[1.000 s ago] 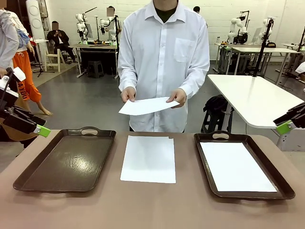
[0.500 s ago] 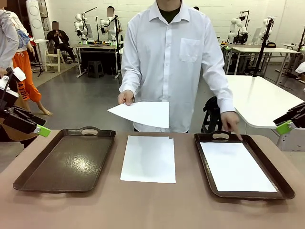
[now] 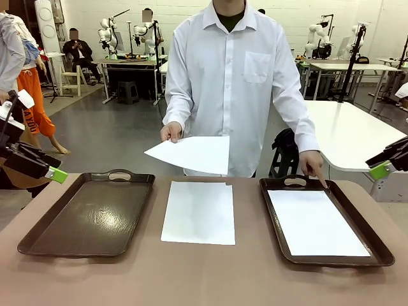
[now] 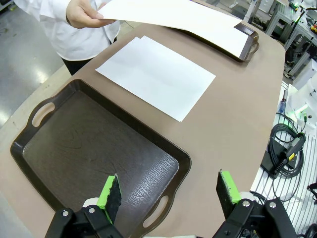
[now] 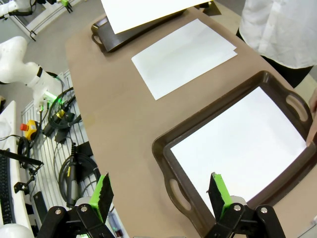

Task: Sort the A4 documents.
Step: Receive the A4 Paper.

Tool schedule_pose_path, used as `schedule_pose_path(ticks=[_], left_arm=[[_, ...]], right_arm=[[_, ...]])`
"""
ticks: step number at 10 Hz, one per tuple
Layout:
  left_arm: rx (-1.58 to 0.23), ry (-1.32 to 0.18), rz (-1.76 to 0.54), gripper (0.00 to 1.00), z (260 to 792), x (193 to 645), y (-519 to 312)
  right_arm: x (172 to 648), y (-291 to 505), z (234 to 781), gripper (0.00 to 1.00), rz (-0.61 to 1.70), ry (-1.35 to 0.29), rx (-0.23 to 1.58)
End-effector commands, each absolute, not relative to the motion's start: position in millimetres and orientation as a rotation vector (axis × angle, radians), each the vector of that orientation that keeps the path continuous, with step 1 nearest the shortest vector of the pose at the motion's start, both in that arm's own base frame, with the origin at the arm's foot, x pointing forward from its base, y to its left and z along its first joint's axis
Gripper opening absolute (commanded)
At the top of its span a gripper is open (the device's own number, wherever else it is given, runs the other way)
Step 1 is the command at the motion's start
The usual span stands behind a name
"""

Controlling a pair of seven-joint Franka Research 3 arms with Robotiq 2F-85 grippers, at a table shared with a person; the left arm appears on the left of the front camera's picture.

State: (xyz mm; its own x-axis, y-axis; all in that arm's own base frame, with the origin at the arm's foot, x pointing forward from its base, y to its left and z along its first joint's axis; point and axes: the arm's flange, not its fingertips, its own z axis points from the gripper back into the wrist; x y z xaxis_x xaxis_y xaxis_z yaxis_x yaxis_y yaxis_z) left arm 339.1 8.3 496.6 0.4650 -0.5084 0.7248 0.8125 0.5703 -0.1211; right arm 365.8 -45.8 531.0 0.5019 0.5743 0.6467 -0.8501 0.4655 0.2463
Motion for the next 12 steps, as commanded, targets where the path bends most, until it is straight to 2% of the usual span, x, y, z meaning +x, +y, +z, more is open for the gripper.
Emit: schedule_pose_path(ticks=[1, 9, 10, 12], left_arm=[[-0.508, -0.707, -0.867, 1.00, 495.5, 339.8, 9.9], [-0.508, -0.707, -0.867, 1.00, 495.5, 339.8, 9.9], [-0.508, -0.707, -0.867, 1.00, 495.5, 339.8, 9.9], [-0.508, -0.707, -0.867, 1.00, 495.5, 339.8, 9.9]], right_arm=[[366.3, -43.8, 531.8, 1.00, 0.922, -0.530, 0.605], [365.8, -45.8, 531.0, 1.00, 0.925, -0.523, 0.597], [379.6, -42.3, 526.0, 1.00, 0.907, -0.528, 0.705], [403.6, -28.0, 516.7, 1.00, 0.835, -0.521, 0.793]])
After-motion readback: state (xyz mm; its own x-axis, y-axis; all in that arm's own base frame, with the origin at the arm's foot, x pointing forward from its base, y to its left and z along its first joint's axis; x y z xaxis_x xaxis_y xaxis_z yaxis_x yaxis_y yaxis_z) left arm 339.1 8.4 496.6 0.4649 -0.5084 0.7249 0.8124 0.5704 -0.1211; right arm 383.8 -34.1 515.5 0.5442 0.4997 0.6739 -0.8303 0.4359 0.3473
